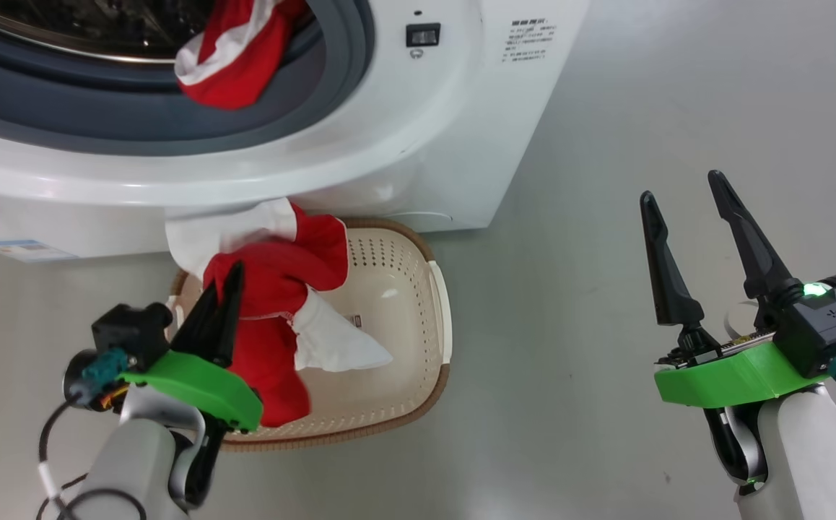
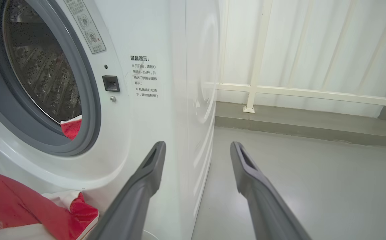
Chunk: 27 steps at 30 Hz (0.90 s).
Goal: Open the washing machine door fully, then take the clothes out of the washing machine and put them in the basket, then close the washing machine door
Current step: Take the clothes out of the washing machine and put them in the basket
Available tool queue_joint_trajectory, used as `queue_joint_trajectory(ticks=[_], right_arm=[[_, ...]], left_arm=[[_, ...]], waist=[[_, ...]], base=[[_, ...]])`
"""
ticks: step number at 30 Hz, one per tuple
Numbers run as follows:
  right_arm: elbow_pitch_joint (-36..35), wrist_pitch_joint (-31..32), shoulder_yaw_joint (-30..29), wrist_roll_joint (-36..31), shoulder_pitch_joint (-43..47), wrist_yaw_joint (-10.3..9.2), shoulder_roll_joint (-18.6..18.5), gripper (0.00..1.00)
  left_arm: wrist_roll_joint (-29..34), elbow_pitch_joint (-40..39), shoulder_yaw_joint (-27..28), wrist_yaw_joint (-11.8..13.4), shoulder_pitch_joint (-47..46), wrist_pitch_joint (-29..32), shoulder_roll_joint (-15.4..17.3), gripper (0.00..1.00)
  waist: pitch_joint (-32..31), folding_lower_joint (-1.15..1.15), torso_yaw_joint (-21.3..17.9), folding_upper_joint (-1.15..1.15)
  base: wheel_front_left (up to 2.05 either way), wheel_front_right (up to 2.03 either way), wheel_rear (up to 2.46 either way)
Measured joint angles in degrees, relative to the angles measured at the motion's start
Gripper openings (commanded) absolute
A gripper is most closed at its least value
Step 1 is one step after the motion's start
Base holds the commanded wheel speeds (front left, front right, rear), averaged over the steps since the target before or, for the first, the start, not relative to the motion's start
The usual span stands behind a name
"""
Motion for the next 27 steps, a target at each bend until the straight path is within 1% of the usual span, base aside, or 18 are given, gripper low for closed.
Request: queue_joint_trajectory(ticks=[4,15,22,27], right_arm=[[-0.01,0.0,0.65,0.02,-0.89,0.0,0.0,1.0],[0.05,0.0,0.22,-0.19,-2.67,0.0,-0.03,1.0],[0.23,0.0,1.4,-0.66,-5.43,0.0,-0.04,1.0],[0.23,0.0,1.87,-0.66,-5.98,0.0,-0.07,1.0]], left_arm=[[-0.04,8.22,-0.19,0.0,-3.94,0.57,-0.12,0.0],[-1.85,28.93,-1.72,-0.45,-14.91,5.82,-1.76,0.0],[-4.9,37.39,-2.49,-0.62,-18.55,6.66,-3.08,0.0],[-7.16,40.1,-4.17,-0.63,-19.11,8.87,-3.11,0.0]], waist=[[1.61,0.0,-0.52,0.0],[6.86,0.0,-1.16,0.0],[9.65,0.0,-0.47,0.0],[10.47,0.0,-0.93,0.0]], base=[[0.0,0.0,0.0],[0.0,0.0,0.0],[0.0,0.0,0.0],[0.0,0.0,0.0]])
